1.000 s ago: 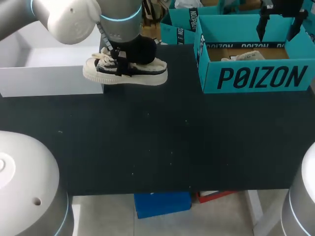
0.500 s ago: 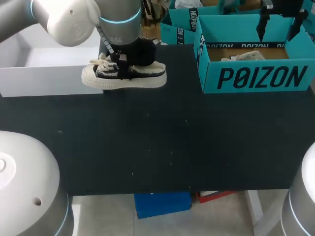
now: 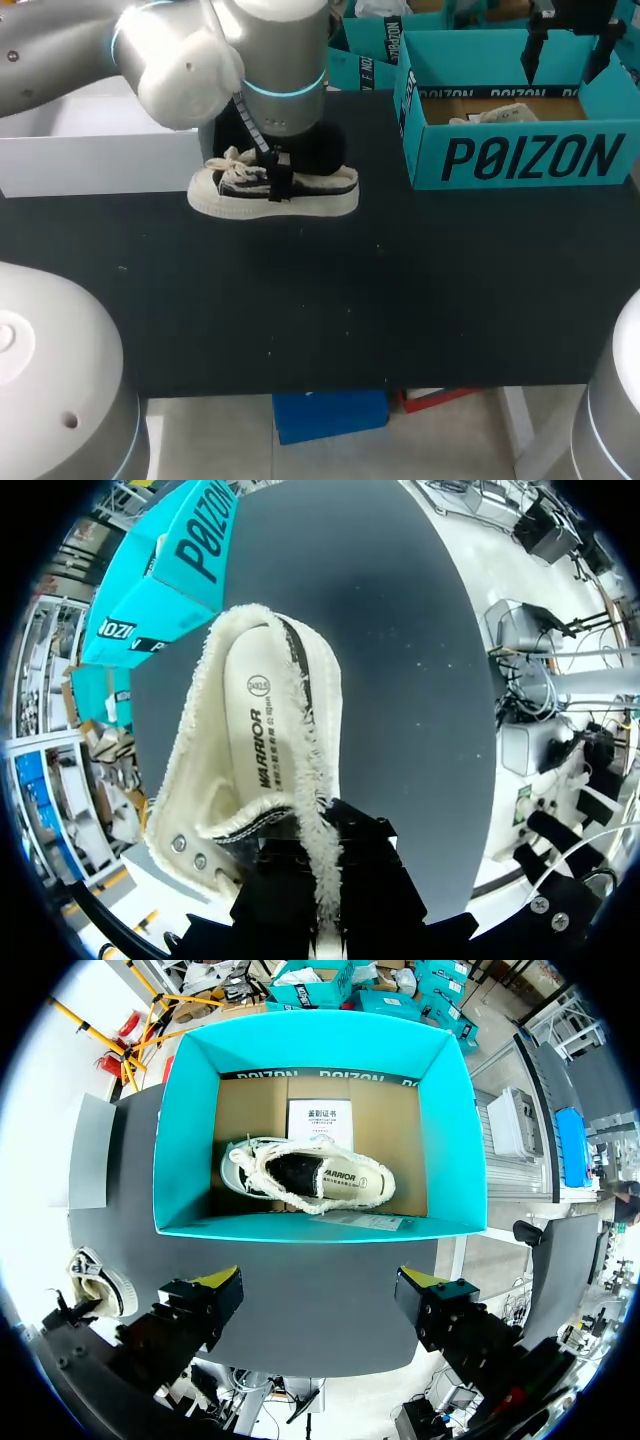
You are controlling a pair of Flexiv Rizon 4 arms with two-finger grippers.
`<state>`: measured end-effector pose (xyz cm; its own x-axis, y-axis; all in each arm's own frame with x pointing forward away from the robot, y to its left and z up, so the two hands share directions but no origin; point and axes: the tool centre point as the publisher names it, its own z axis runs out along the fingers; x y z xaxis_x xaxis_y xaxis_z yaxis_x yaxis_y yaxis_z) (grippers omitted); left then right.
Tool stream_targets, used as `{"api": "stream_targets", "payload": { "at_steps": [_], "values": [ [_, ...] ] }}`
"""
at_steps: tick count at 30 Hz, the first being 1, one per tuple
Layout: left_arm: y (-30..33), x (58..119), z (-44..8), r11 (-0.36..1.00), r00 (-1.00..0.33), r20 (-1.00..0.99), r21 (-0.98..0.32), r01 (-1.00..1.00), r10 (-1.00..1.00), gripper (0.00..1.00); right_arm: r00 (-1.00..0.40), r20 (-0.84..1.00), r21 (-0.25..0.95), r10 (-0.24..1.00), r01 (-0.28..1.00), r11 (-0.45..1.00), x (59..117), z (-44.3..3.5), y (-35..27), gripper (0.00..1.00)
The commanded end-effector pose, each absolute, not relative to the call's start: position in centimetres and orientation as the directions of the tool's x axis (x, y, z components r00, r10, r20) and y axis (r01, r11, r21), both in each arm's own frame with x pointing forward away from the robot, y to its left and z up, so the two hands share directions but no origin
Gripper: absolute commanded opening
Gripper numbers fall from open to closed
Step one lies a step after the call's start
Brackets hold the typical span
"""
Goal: Take the shoe out of the shoebox, open the shoe tongue, remove and reinsert the insole, then place the shoe into the shoebox
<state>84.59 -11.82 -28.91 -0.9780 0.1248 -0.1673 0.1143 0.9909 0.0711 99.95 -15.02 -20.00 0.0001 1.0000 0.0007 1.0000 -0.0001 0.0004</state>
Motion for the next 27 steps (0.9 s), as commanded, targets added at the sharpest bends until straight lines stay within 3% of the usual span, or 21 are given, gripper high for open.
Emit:
{"api": "stream_targets", "payload": {
  "at_steps": [1,27],
  "values": [
    [-12.8,84.5,-31.5,0.991,-0.98,-0.159,0.079,0.107,0.118,0.0,0.0,0.0,0.0,1.0,1.0,0.0,100.0,-20.0,-15.0,1.0],
    [-14.5,83.8,-40.3,0.988,-0.99,-0.093,0.126,0.093,0.105,0.0,0.0,0.0,0.0,1.0,1.0,0.0,100.0,-20.0,-15.0,1.0]
  ]
}}
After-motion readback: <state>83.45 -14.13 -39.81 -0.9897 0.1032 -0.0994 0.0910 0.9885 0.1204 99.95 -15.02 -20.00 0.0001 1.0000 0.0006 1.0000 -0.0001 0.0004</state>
